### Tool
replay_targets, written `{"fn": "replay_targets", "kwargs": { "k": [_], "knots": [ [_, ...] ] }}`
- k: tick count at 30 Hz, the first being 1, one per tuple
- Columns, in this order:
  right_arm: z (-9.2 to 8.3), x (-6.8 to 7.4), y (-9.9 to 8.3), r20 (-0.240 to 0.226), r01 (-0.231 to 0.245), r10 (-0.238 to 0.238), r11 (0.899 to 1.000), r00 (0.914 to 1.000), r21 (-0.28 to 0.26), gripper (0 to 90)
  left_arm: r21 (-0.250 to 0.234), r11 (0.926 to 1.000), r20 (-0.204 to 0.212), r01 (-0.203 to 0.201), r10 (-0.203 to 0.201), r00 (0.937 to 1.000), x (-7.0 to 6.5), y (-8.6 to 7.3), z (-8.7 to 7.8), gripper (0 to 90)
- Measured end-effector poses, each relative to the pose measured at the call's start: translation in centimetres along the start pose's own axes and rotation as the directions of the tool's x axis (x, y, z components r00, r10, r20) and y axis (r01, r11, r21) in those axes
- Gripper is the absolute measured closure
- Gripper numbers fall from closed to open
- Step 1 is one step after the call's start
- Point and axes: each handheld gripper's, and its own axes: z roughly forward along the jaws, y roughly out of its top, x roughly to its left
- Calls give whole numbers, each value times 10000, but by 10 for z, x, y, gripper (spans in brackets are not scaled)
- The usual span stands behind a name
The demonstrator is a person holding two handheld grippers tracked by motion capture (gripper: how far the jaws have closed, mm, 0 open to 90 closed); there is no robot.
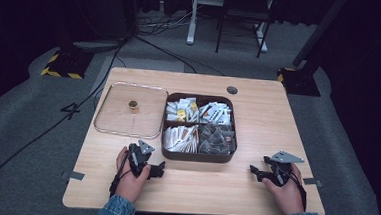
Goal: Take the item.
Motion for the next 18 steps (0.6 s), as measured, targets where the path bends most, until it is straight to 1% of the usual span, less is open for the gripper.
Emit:
{"fn": "replay_targets", "kwargs": {
  "k": [2, 4, 7, 18],
  "knots": [
    [0, 0, 0, -1, -17, 17, 10000, 10000, 13, 269, -6, 10000, -2, -12, 12, 10000, 0, 0, 0, 0],
    [2, 2, 2, 111, -33, 32, 10000, 9999, 39, 255, -8, 10000, 0, -11, 11, 10000, 0, 0, 0, 0],
    [2, 2, 1, 52, 2, -2, 10000, 10000, 27, 254, -10, 10000, 0, -12, 12, 10000, 0, 0, 0, 0],
    [2, 2, 2, 65, 5, -5, 10000, 10000, 30, 254, -4, 10000, 1, -6, 6, 10000, 0, 0, 0, 0]
  ]
}}
